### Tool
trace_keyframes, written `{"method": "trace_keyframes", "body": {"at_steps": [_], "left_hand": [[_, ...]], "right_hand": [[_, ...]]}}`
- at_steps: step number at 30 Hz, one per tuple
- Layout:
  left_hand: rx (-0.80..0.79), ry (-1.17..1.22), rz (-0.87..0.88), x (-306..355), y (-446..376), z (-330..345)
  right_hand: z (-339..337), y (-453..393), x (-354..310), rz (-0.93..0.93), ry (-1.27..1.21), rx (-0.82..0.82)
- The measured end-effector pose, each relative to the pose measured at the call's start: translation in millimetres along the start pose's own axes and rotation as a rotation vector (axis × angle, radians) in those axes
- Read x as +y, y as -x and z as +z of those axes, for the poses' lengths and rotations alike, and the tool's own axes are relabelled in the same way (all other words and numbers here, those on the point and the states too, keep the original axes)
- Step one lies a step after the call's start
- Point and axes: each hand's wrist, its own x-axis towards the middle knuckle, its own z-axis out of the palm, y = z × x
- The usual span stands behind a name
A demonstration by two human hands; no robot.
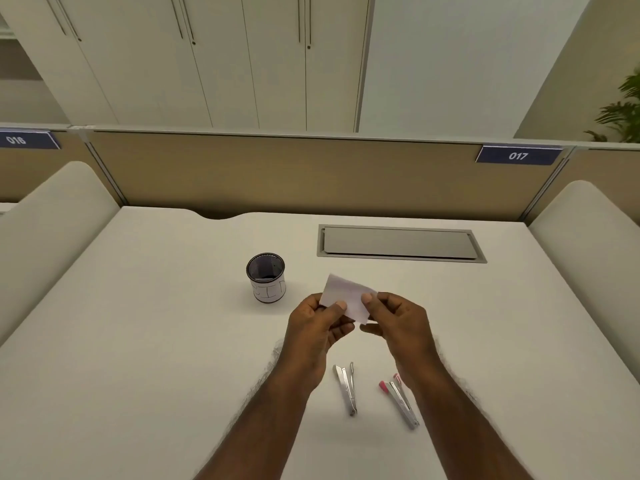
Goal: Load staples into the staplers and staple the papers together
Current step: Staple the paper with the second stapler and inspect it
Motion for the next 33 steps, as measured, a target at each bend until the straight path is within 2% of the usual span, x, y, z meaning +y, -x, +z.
{"method": "trace_keyframes", "body": {"at_steps": [2, 4, 5, 6, 8, 10, 15, 18, 21, 23, 27, 33], "left_hand": [[0.079, -0.106, 0.086, 4.9, 5.0, 10.4], [0.264, -0.297, 0.305, 12.7, 10.2, 18.4], [0.3, -0.357, 0.428, 17.5, 13.7, 22.1], [0.272, -0.391, 0.517, 21.7, 17.1, 26.4], [0.135, -0.43, 0.58, 27.8, 24.4, 36.4], [0.026, -0.4, 0.565, 33.0, 30.1, 45.2], [-0.109, -0.091, 0.421, 48.9, 34.5, 52.8], [-0.118, -0.034, 0.36, 60.5, 33.0, 50.2], [-0.091, 0.038, 0.322, 71.9, 30.5, 47.4], [-0.093, 0.055, 0.326, 78.4, 31.4, 46.7], [-0.136, 0.071, 0.349, 87.2, 36.9, 47.7], [-0.108, 0.041, 0.38, 90.9, 41.2, 48.8]], "right_hand": [[-3.7, -1.5, -11.3, -0.02, -0.002, 0.064], [-6.9, -2.5, -21.9, -0.079, 0.035, 0.134], [-8.3, -2.6, -26.0, -0.12, 0.089, 0.164], [-7.4, -0.6, -32.0, -0.161, 0.159, 0.189], [-4.4, 3.5, -42.4, -0.267, 0.343, 0.225], [1.8, 7.8, -52.8, -0.361, 0.401, 0.206], [12.7, 16.9, -65.4, -0.491, 0.483, 0.088], [12.8, 20.8, -69.5, -0.542, 0.534, 0.057], [8.0, 19.8, -77.1, -0.609, 0.424, 0.155], [4.4, 15.9, -84.1, -0.519, 0.289, 0.171], [0.3, 8.9, -98.5, -0.246, -0.022, 0.021], [-4.5, 10.1, -109.4, -0.222, -0.08, -0.039]]}}
